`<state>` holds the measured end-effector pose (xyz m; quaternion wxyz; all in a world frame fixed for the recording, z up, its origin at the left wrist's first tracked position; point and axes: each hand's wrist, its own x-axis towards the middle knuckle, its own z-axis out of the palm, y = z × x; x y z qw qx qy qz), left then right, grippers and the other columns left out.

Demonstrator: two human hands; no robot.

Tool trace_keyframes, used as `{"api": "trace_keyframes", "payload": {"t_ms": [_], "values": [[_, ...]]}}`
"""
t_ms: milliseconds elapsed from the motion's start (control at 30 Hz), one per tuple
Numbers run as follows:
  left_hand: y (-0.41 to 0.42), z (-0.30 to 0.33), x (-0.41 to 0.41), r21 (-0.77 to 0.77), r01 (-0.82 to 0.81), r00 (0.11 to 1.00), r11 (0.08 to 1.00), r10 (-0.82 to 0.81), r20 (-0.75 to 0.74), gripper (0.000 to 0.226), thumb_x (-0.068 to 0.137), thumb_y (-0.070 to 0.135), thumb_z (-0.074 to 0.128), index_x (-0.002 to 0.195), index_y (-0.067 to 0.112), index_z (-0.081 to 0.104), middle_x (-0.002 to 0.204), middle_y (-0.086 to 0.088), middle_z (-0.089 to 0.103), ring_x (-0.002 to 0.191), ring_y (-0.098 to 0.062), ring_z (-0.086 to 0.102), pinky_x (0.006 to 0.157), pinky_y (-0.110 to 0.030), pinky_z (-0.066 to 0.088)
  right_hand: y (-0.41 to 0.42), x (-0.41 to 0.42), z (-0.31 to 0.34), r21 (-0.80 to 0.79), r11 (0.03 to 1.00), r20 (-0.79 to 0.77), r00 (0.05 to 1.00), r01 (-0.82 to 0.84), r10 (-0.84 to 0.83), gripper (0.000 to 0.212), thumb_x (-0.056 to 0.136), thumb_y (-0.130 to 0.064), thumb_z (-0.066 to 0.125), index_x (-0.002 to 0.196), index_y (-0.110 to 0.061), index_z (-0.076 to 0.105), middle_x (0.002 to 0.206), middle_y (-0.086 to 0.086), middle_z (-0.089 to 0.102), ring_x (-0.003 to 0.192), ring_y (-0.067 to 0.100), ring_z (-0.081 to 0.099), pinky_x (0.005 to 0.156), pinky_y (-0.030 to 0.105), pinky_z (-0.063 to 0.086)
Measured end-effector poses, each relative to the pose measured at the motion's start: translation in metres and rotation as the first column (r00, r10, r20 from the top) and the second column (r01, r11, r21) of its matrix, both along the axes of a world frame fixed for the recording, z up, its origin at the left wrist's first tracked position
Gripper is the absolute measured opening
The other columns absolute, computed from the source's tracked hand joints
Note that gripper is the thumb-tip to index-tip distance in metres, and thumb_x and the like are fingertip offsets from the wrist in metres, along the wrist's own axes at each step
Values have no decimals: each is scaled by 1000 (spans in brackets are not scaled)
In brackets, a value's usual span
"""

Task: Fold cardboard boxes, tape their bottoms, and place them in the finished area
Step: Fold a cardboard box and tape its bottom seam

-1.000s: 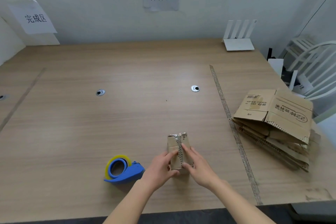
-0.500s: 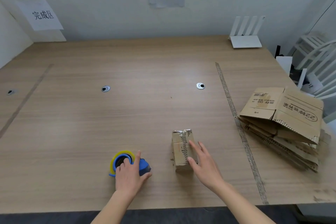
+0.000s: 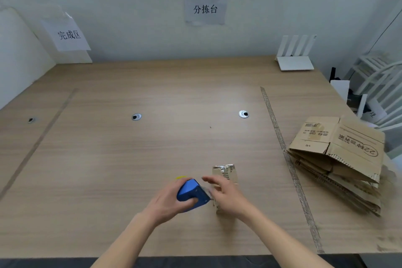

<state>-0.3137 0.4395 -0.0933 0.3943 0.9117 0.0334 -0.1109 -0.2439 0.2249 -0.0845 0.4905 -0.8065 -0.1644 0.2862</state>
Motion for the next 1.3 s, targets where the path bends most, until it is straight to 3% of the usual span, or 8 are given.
{"api": "trace_keyframes", "payload": {"t_ms": [100,200,400,600,767,1000,1167,1300], "values": [[-3,30,7,25,43,998,999,-44,51,46,80,50,68,122,51,50,111,29,59,99,2,59,80,-15,47,6,7,23,77,997,-124,992,-18,28,49,92,5,40,114,-27,70,112,-11,71,109,5,64,92,19,51],[-3,51,9,32,26,998,999,-28,55,52,81,53,67,129,49,49,107,28,62,97,2,60,81,-22,52,2,12,44,138,990,-159,987,22,1,44,96,1,43,106,-29,74,112,-5,74,109,7,66,96,22,51],[-12,81,14,67,53,994,996,-59,89,60,80,54,67,136,43,47,108,27,63,97,4,59,82,-20,49,-12,19,66,177,978,-162,984,108,-79,19,98,-15,64,112,-10,76,103,6,77,101,18,73,89,25,57],[-26,93,20,106,105,990,989,-114,80,59,80,56,67,133,47,43,99,26,64,88,3,60,76,-17,48,-31,21,77,170,978,-203,976,118,-83,24,103,-7,52,112,2,72,98,12,74,85,15,70,84,27,58],[-38,95,26,148,136,984,980,-151,90,61,79,56,67,135,48,43,103,35,59,93,7,56,77,-11,43,-48,24,83,159,986,-295,955,59,-10,35,102,-8,42,114,-11,75,101,-3,75,92,10,68,87,32,54],[-54,102,39,185,165,976,969,-187,114,61,80,57,66,137,46,45,105,39,56,96,10,55,78,-10,42,-70,34,79,216,963,-250,963,159,-102,16,95,-9,67,106,-16,77,103,5,78,90,8,70,80,22,56],[-68,97,44,303,246,957,921,-281,78,47,85,67,54,127,49,43,87,19,65,72,-6,59,64,-25,47,-78,32,66,71,976,-160,968,205,-192,10,91,-9,72,97,-8,80,88,7,77,70,2,66,68,18,54],[-62,75,35,343,245,966,907,-259,-7,51,85,80,45,124,47,43,91,18,68,67,-2,59,58,-19,45,-84,15,38,-6,945,-251,914,328,-319,14,90,-8,72,83,-17,78,81,5,76,71,12,66,71,25,60]]}}
